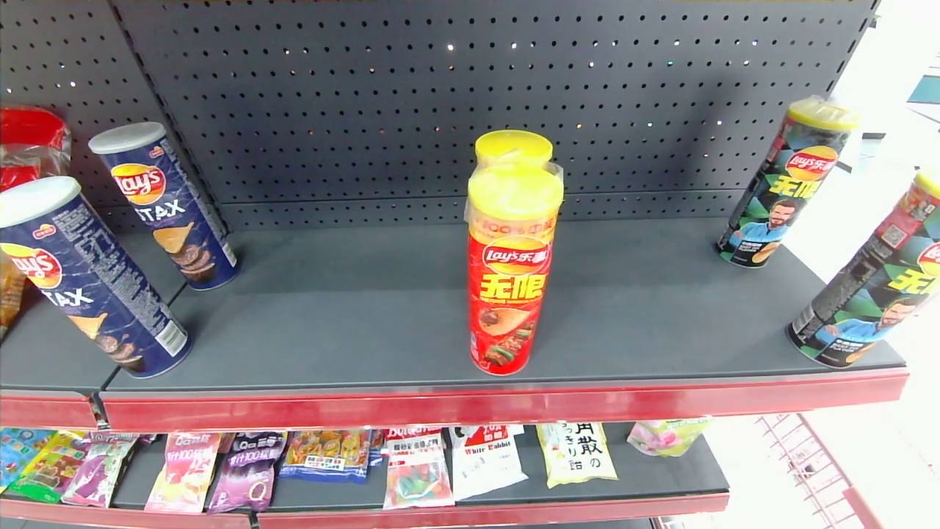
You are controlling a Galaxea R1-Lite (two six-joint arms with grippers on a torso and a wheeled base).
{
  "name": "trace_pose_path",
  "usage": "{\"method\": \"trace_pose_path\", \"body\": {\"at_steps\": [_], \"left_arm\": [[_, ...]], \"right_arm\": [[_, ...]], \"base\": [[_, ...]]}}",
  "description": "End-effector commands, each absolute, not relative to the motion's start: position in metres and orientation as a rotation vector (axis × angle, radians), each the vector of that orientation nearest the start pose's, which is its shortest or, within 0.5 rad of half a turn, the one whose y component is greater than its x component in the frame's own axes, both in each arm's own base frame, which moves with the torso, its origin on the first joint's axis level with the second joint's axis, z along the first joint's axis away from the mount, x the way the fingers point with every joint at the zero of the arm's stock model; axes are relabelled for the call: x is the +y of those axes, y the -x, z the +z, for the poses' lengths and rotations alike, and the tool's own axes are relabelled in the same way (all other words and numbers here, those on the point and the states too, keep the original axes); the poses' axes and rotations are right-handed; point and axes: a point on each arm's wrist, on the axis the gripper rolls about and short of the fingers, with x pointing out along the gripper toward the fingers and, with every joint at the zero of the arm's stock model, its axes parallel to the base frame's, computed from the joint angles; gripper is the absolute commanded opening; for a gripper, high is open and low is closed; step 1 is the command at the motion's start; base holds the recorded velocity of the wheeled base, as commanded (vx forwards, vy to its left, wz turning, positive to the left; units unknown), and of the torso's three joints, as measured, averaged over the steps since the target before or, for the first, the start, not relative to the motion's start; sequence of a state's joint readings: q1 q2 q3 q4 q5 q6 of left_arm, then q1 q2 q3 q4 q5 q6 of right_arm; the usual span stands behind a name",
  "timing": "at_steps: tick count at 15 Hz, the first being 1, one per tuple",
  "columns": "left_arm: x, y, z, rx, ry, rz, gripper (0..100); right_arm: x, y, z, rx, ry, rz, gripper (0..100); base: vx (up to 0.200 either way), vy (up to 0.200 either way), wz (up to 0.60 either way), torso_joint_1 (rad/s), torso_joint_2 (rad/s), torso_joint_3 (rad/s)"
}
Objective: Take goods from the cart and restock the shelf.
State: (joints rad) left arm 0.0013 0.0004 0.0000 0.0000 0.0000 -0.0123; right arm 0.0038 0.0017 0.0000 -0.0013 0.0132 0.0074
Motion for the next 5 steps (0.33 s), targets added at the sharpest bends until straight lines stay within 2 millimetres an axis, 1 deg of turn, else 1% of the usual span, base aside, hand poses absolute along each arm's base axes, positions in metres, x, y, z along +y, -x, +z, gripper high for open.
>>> {"method": "trace_pose_path", "body": {"at_steps": [1, 5], "left_arm": [[0.0000, 0.0228, 0.0755, 0.000, 0.014, 0.002, 100], [0.0000, 0.0228, 0.0755, 0.000, 0.012, 0.002, 100]], "right_arm": [[0.0002, 0.0227, 0.0757, 0.000, -0.008, 0.018, 100], [0.0002, 0.0227, 0.0757, 0.000, -0.006, 0.020, 100]], "base": [[0.000, 0.000, 0.00, 0.000, 0.00, 0.000], [0.000, 0.000, 0.00, 0.000, 0.00, 0.000]]}}
